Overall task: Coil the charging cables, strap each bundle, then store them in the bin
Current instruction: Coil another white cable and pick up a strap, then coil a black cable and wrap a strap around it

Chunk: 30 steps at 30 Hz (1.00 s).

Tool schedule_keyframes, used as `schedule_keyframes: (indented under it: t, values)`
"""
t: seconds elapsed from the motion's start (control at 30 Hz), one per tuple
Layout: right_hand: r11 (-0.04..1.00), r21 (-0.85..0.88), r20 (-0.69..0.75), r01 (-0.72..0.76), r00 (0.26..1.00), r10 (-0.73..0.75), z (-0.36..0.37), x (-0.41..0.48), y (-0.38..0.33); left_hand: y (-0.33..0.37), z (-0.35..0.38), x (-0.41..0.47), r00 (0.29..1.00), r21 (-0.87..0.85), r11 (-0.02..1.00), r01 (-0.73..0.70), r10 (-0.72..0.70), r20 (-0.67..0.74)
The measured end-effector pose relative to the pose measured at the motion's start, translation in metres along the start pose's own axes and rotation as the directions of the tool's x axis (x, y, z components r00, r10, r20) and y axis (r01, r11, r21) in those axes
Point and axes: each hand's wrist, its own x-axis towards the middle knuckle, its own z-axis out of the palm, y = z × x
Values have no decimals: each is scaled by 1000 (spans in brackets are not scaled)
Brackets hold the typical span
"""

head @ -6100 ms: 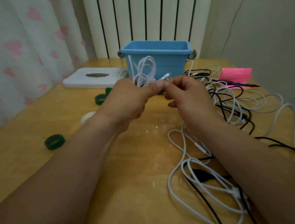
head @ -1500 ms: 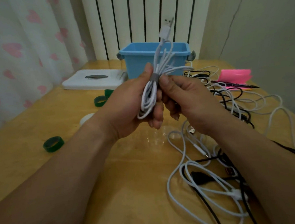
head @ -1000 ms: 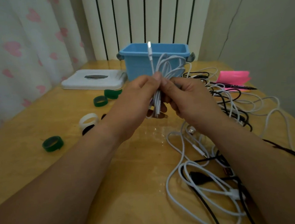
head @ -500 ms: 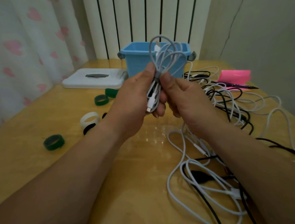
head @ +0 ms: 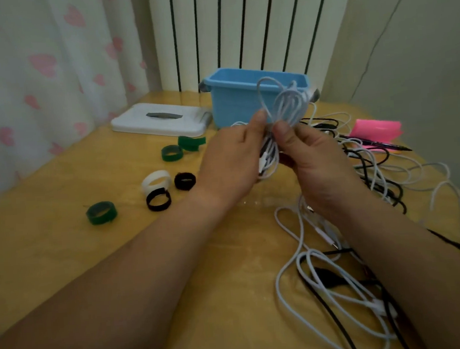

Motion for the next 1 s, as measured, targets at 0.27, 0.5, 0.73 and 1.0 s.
schedule_keyframes:
  t: [0.27, 0.5, 0.73, 1.0]
  values:
    - [965, 38, -206, -259, 943, 261, -7, 23, -23, -8, -35, 20, 868, -185, 982, 22, -111, -483]
    - [391, -919, -27, -55, 997, 77, 9, 48, -23, -8, -36, 21, 855, -204, 979, -4, -102, -509]
    - [-237, -951, 211, 199, 977, -27, 11, 90, 31, -10, -43, 22, 838, -221, 975, -13, -110, -534]
    - [153, -958, 254, 243, 966, 52, -9, 47, -15, -4, -25, 12, 952, -142, 989, -41, -5, -307]
